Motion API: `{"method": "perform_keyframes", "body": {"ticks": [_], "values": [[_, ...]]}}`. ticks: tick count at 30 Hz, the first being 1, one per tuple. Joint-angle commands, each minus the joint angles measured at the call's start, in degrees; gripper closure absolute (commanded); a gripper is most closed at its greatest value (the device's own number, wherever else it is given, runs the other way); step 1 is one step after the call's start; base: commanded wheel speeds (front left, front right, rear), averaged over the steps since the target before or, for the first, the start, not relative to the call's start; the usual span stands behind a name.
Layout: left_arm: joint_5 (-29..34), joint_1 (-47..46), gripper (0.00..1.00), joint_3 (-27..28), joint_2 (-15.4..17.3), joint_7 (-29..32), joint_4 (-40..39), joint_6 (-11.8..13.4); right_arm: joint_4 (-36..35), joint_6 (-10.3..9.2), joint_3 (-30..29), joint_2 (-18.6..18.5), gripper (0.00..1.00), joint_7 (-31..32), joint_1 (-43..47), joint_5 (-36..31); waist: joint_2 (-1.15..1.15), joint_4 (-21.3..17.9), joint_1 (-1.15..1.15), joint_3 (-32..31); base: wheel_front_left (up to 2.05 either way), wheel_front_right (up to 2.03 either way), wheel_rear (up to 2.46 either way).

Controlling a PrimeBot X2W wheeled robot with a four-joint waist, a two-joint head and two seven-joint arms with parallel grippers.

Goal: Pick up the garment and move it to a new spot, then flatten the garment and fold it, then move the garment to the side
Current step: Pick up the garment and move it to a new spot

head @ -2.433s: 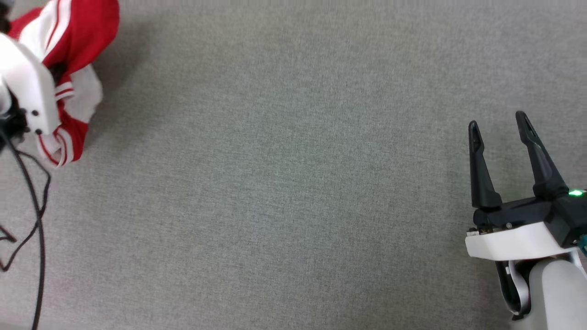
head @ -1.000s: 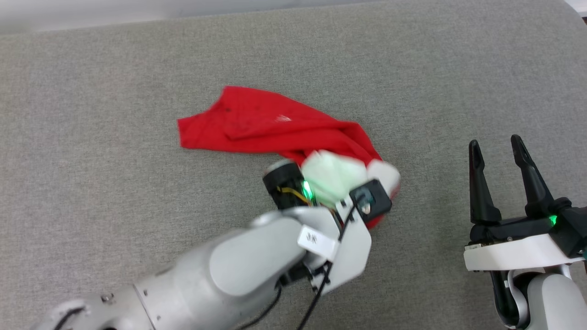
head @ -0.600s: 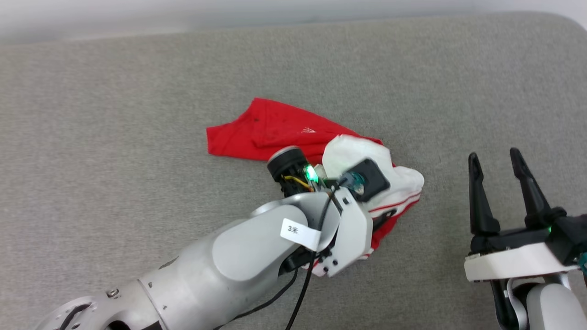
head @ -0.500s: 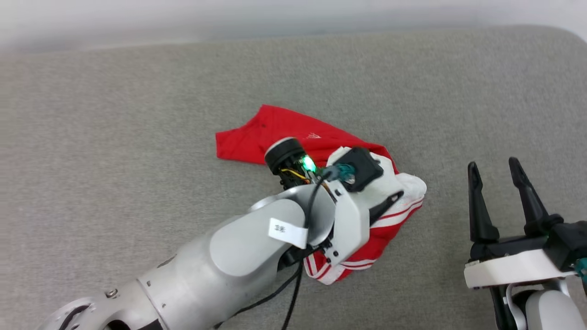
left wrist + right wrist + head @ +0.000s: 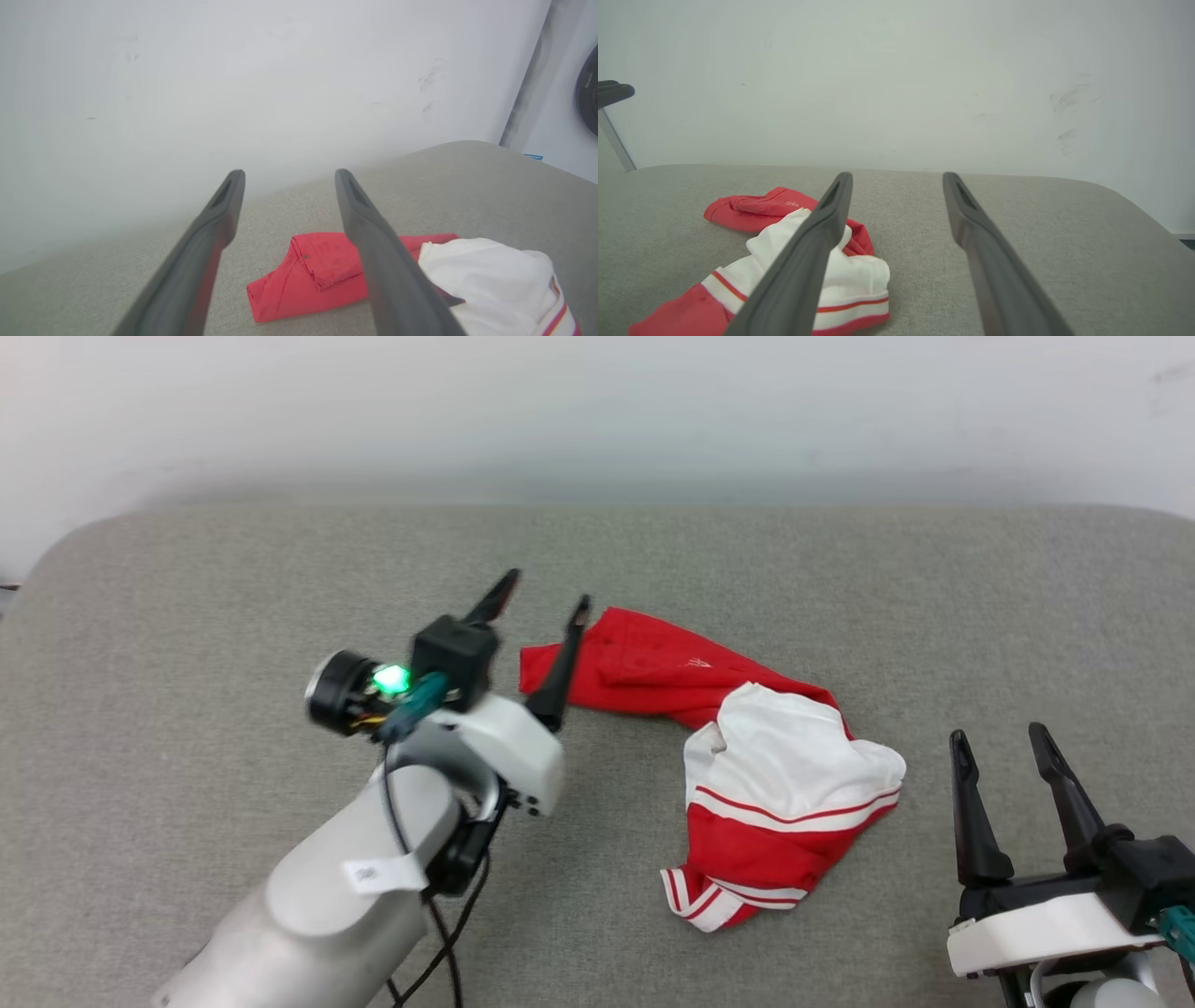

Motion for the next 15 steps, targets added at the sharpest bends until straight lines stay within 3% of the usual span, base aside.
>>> {"method": "perform_keyframes", "body": {"ticks": [1,8,15], "values": [[1.3,3.1,0.0,3.4,1.2,-0.4,-2.7,2.4,0.2,-0.04,-0.1,0.1,0.0,-0.1,1.0,0.4,0.0,1.2,0.0,-1.3,0.0,0.0,0.0],[8.4,17.5,0.0,17.1,3.7,-0.4,-13.2,8.2,0.6,-0.04,-0.2,0.1,0.0,-0.1,2.4,1.0,0.0,2.6,0.0,-3.1,0.0,0.0,0.0],[15.2,30.2,0.0,27.3,2.2,-0.4,-18.9,8.8,1.1,-0.04,0.0,0.1,0.0,-0.1,3.5,1.4,0.0,3.1,0.0,-4.9,0.0,0.0,0.0]]}}
